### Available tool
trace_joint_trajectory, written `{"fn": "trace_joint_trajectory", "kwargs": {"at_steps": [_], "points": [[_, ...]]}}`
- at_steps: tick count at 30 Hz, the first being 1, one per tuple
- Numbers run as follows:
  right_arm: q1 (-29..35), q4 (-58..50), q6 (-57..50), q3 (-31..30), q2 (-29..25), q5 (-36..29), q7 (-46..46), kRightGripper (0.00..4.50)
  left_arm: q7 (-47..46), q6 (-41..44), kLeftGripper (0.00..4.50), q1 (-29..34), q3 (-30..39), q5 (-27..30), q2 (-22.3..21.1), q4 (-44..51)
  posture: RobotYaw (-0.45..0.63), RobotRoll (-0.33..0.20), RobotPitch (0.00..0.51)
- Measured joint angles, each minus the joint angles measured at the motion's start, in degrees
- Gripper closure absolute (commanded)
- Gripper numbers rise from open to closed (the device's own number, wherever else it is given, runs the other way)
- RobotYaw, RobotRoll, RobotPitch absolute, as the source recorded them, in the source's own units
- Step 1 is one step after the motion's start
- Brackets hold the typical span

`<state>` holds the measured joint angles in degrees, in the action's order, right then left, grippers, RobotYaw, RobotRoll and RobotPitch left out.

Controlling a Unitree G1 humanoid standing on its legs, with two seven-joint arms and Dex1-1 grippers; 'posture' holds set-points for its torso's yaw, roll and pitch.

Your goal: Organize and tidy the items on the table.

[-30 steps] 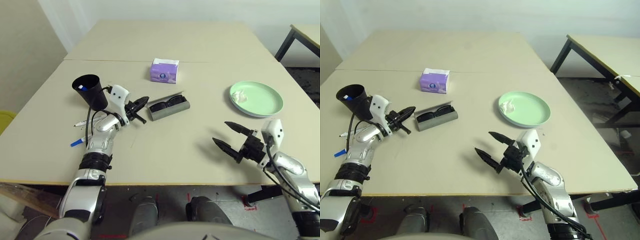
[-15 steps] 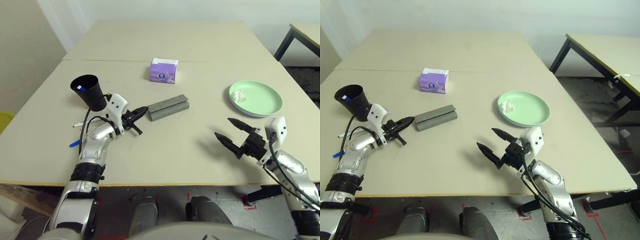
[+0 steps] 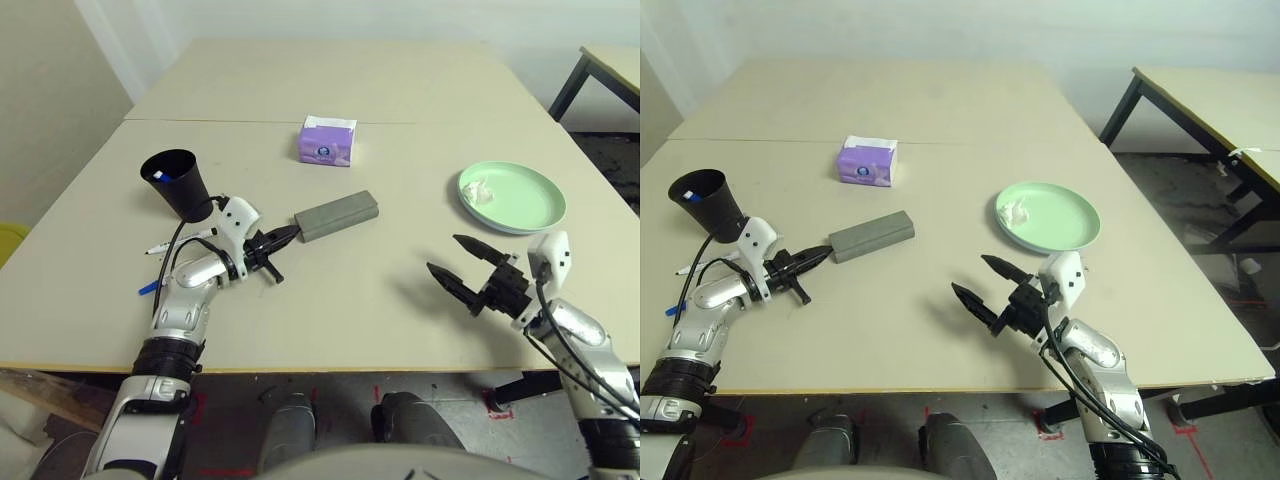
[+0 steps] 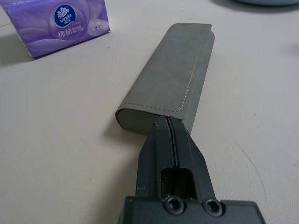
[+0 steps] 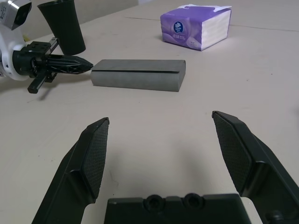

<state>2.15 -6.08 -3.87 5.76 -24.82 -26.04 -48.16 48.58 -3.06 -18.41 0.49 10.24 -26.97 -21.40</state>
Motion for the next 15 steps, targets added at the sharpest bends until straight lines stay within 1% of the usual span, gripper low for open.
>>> {"fn": "trace_joint_trajectory", "kwargs": {"at_steps": [11,15], "points": [[0.00,-0.10,0.00,0.00,-0.06,0.00,-0.40,0.00,0.07,6.12,4.48,-0.30,-1.72,-1.29,-1.94,1.07,-0.14,0.000,0.066],[0.00,-0.18,0.00,-0.05,-0.08,0.01,-0.60,0.00,0.35,6.64,4.48,-0.42,-1.72,-1.28,-2.87,1.16,-0.13,0.000,0.063]]}}
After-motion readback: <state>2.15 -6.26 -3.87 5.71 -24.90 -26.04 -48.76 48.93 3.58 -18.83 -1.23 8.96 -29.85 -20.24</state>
